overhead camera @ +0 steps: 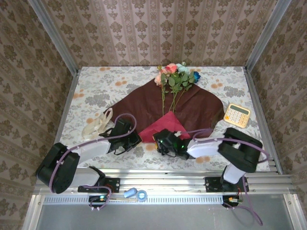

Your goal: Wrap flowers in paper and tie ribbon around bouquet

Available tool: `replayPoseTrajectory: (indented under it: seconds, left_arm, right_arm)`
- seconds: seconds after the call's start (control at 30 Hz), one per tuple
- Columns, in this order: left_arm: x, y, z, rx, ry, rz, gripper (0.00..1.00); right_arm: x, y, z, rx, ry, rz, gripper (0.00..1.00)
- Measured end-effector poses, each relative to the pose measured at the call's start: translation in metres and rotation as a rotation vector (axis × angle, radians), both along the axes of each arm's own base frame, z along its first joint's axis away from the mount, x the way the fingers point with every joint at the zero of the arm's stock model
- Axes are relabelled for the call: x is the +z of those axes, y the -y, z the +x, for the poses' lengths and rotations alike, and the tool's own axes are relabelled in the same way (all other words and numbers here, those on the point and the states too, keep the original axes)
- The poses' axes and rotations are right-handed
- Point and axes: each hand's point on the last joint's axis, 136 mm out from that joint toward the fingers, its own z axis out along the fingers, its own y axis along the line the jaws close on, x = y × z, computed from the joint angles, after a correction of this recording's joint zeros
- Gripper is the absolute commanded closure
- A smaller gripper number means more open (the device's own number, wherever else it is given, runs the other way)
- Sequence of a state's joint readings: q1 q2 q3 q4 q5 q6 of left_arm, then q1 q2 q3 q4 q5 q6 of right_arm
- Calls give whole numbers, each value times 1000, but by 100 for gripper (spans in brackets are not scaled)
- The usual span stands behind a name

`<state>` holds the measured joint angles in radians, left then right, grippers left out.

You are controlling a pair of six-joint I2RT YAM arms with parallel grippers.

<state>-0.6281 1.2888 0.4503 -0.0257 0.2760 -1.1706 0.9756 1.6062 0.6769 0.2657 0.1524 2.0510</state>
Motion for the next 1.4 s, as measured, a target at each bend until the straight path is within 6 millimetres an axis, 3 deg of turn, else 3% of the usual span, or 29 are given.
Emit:
replayPoseTrajectory:
  seconds: [0.1, 0.2, 0.3, 0.4, 0.53, 0.8, 1.0, 1.2, 1.3, 1.4]
  left_arm:
    - [1, -1, -1, -6, 4, 4, 100]
    - [3, -1, -1, -13, 10, 9, 100]
    - [6, -1, 0, -22, 18, 15, 100]
    - [9, 0, 1, -36, 29, 21, 100]
    - [15, 3, 1, -78, 50, 47, 100]
    - [35, 16, 0, -221, 145, 145, 100]
    - [51, 29, -3, -362, 237, 219, 100]
    - [52, 37, -3, -499, 295, 292, 100]
    - [58, 45, 0, -554, 338, 303, 100]
    - [62, 50, 1, -604, 375, 313, 100]
  right_arm:
    - [29, 10, 8, 94, -9, -83, 62]
    - [50, 9, 21, 208, 21, -134, 82]
    - [42, 3, 32, 320, 10, -185, 96]
    - [16, -7, 36, 410, -32, -230, 100]
    - [-14, -12, 26, 483, -100, -266, 100]
    - [-34, -17, 22, 535, -140, -272, 100]
    - [-32, -24, 19, 557, -133, -230, 99]
    - [-29, -22, 20, 590, -117, -200, 81]
    - [-17, -13, 23, 592, -94, -191, 74]
    - [10, 4, 28, 573, -51, -171, 73]
